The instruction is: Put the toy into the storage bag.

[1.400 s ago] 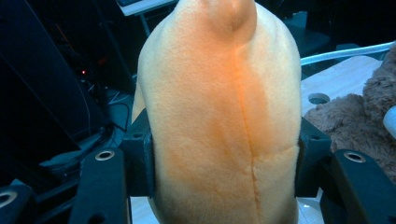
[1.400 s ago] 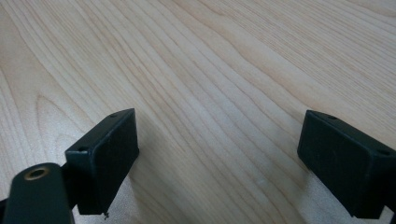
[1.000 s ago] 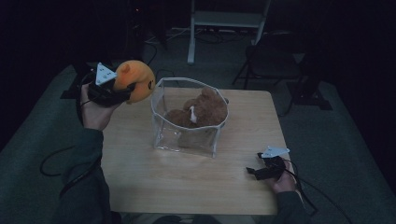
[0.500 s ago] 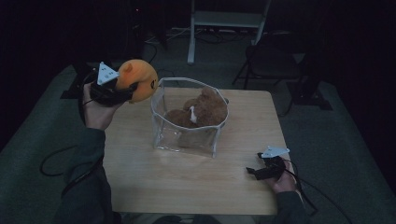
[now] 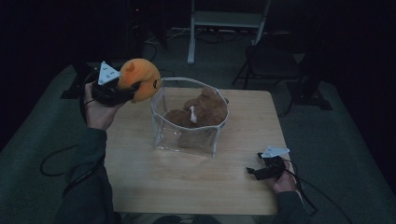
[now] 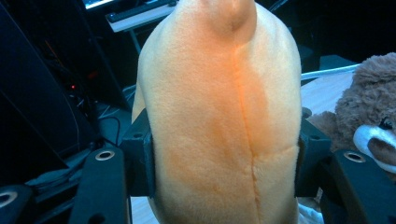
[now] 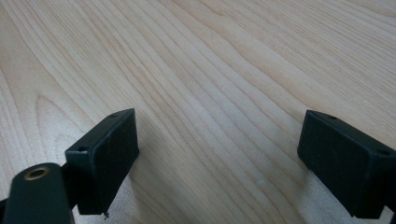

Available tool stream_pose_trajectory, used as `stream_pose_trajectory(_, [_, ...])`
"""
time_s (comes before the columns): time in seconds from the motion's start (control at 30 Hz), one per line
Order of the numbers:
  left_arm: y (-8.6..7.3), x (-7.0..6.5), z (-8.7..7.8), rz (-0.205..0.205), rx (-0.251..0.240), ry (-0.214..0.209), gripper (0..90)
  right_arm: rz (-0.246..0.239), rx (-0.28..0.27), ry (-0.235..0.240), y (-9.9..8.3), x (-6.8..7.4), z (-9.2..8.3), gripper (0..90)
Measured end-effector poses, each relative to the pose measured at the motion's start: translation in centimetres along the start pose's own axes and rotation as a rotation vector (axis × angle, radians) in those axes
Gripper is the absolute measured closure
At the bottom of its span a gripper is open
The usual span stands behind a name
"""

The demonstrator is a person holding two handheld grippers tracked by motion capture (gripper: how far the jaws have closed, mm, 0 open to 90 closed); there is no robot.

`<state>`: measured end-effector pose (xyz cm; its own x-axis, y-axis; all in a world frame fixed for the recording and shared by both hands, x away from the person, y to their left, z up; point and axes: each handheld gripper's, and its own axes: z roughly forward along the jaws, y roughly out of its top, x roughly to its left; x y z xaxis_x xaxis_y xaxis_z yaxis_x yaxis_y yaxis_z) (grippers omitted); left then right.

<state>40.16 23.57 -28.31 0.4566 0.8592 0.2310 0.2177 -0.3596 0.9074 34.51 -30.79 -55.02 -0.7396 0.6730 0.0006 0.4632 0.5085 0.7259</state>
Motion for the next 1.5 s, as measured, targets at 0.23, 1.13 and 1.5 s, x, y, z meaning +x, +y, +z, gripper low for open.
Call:
stream_pose_trajectory(0.23, [0.2, -0.1, 0.1, -0.004, -0.001, -0.021, 40.7, 0.000, 0.000, 0.000, 0.0, 0.0, 0.0, 11.6])
stream_pose_trajectory(1.13, [0.3, -1.3, 1.4, -0.004, 0.003, -0.064, 40.7, 0.000, 0.000, 0.000, 0.0, 0.0, 0.0, 11.6])
stream_pose_trajectory(1.5, [0.4, -1.9, 1.9, -0.004, 0.002, -0.083, 40.7, 0.000, 0.000, 0.000, 0.0, 0.0, 0.0, 11.6])
